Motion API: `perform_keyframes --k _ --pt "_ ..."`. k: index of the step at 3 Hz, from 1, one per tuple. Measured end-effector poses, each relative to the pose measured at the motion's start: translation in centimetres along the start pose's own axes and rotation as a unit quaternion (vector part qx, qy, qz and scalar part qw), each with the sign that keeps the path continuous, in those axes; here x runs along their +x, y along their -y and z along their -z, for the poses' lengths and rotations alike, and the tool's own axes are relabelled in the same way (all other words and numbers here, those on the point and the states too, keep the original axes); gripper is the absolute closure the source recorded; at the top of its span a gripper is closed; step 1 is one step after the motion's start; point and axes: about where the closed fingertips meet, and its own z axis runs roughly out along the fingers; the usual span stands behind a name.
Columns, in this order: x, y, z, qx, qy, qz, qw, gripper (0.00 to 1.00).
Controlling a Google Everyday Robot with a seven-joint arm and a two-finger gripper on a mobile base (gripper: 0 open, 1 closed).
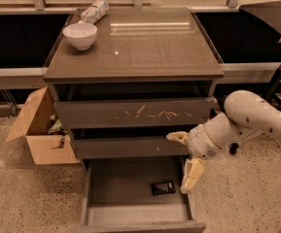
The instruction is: Pick rxbar chocolate from bottom drawer and place on counter
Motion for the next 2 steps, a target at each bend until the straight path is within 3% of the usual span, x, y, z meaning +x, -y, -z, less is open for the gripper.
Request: perform_keyframes --k 1,2 --pt "0.5 0.1 -0.6 -0.004 -0.003 -0.004 1.0000 0.00" --pt "2.9 0.7 -3.4 -0.024 -0.018 -0.021 0.9993 0.00"
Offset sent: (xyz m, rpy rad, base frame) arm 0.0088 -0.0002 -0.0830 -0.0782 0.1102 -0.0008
